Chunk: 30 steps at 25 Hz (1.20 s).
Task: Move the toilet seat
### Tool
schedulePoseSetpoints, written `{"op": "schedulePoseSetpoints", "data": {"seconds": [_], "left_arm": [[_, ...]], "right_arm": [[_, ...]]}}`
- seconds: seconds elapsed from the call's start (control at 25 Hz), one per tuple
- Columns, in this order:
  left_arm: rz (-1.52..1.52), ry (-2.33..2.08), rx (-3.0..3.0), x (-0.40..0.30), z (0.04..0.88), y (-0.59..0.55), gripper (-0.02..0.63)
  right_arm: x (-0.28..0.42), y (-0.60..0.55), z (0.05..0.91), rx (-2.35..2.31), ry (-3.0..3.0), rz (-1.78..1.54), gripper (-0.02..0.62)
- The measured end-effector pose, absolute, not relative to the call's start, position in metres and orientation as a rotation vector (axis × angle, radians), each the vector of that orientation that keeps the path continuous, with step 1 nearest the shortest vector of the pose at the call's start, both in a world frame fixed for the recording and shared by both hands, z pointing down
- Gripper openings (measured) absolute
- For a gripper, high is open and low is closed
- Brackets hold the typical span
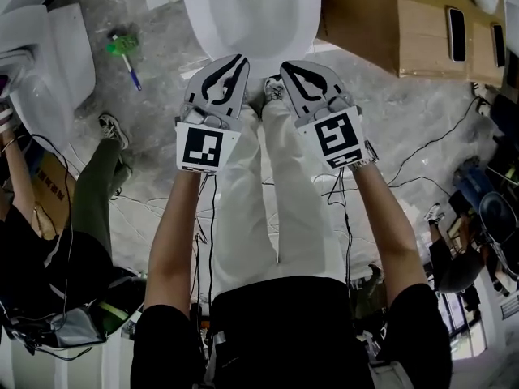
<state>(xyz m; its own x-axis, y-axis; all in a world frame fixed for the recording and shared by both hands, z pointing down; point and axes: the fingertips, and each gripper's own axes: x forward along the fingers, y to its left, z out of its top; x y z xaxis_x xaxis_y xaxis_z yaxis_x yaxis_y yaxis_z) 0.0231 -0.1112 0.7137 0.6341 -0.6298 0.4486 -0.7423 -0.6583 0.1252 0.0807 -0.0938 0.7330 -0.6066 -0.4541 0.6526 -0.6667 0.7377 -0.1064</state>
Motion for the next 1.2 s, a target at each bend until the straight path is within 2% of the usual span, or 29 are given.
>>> {"op": "schedulePoseSetpoints", "data": {"seconds": [0.2,0.32,0.36,0.44,0.56,0.8,1.0,1.2], "left_arm": [[0.661,-1.016,2.581,0.031,0.748,-0.100,0.017],[0.751,-0.928,2.590,0.036,0.770,-0.089,0.054],[0.784,-0.894,2.595,0.037,0.778,-0.085,0.066],[0.842,-0.828,2.606,0.038,0.790,-0.080,0.086],[0.952,-0.698,2.622,0.043,0.813,-0.074,0.138],[1.225,-0.359,2.593,0.044,0.865,-0.051,0.236],[1.457,-0.066,2.534,0.038,0.903,-0.031,0.278],[1.539,0.054,2.483,0.038,0.922,-0.031,0.284]], "right_arm": [[0.080,-0.081,0.768,0.708,-2.270,0.400,0.008],[0.079,-0.071,0.788,0.599,-2.213,0.335,0.017],[0.077,-0.066,0.794,0.555,-2.199,0.318,0.038],[0.072,-0.059,0.808,0.472,-2.176,0.294,0.125],[0.068,-0.051,0.827,0.362,-2.141,0.266,0.143],[0.069,-0.036,0.867,0.126,-2.053,0.181,0.224],[0.077,-0.028,0.903,-0.071,-1.954,0.098,0.249],[0.085,-0.029,0.926,-0.159,-1.887,0.072,0.250]]}}
